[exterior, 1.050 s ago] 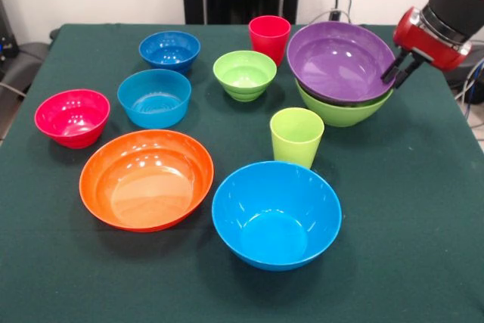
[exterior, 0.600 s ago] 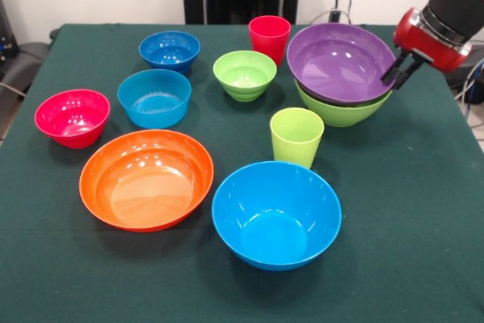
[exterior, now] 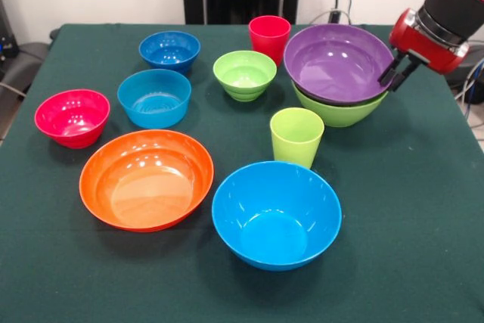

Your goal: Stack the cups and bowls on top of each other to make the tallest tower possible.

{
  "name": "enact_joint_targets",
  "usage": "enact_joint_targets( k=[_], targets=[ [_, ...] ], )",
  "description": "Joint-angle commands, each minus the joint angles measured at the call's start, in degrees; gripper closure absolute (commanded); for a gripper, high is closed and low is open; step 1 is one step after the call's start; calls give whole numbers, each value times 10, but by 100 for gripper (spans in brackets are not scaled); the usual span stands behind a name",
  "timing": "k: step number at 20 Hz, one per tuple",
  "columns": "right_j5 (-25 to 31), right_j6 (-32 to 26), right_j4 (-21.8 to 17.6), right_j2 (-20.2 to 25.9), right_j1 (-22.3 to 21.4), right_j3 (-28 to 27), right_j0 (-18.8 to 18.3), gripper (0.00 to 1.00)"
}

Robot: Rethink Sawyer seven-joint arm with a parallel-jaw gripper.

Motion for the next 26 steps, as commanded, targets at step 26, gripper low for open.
enact_joint_targets(
  k=[26],
  targets=[
    [-15, 67, 4, 65, 20, 4, -25, 100]
  ],
)
